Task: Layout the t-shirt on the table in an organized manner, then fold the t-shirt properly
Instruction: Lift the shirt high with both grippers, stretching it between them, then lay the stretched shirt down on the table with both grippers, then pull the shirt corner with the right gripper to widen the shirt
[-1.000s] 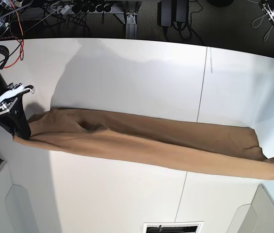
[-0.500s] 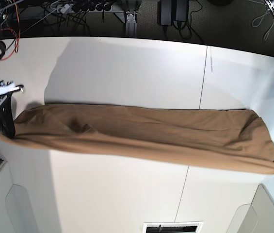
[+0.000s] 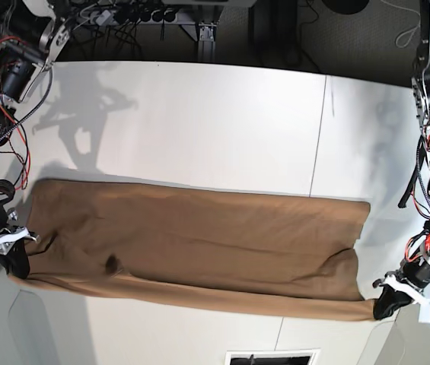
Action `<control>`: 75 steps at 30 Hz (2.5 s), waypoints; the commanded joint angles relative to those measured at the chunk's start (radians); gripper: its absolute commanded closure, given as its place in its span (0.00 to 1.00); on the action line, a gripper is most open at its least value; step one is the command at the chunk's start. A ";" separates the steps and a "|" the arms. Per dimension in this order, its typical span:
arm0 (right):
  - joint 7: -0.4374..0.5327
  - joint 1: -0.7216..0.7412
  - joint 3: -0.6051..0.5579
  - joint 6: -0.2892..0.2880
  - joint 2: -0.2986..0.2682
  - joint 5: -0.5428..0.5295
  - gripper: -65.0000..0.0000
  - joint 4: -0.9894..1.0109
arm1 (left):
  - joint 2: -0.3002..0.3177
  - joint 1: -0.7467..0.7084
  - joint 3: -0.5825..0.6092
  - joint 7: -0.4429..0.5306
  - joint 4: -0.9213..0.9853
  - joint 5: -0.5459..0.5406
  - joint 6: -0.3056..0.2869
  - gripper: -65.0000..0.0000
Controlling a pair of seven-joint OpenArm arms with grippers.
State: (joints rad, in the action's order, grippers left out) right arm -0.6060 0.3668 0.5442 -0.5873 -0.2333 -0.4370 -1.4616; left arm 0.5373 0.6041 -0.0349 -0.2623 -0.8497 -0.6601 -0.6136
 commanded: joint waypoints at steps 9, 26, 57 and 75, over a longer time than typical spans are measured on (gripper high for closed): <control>0.034 0.089 -0.013 0.008 -0.018 -0.005 0.38 0.100 | -0.017 0.072 0.115 0.064 0.098 0.034 0.000 0.53; -0.230 -0.159 -0.005 0.008 -0.015 -0.183 0.38 -0.006 | 0.095 -0.071 0.092 -0.220 0.063 -0.114 -0.060 0.51; -0.027 -0.110 -0.101 0.033 -0.013 -0.016 1.00 0.290 | -0.018 -0.175 0.093 -0.052 0.063 0.074 0.063 1.00; -0.130 -0.230 0.050 0.013 -0.016 -0.280 1.00 -0.106 | 0.296 -0.227 0.092 -0.457 -0.151 -0.629 -0.085 1.00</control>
State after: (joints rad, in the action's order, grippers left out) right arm -0.7670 0.1162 0.5907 -0.5758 -0.2333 -0.7013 -1.5524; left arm 0.8024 0.3519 0.0696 -0.7403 -0.9901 -1.2682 -0.6930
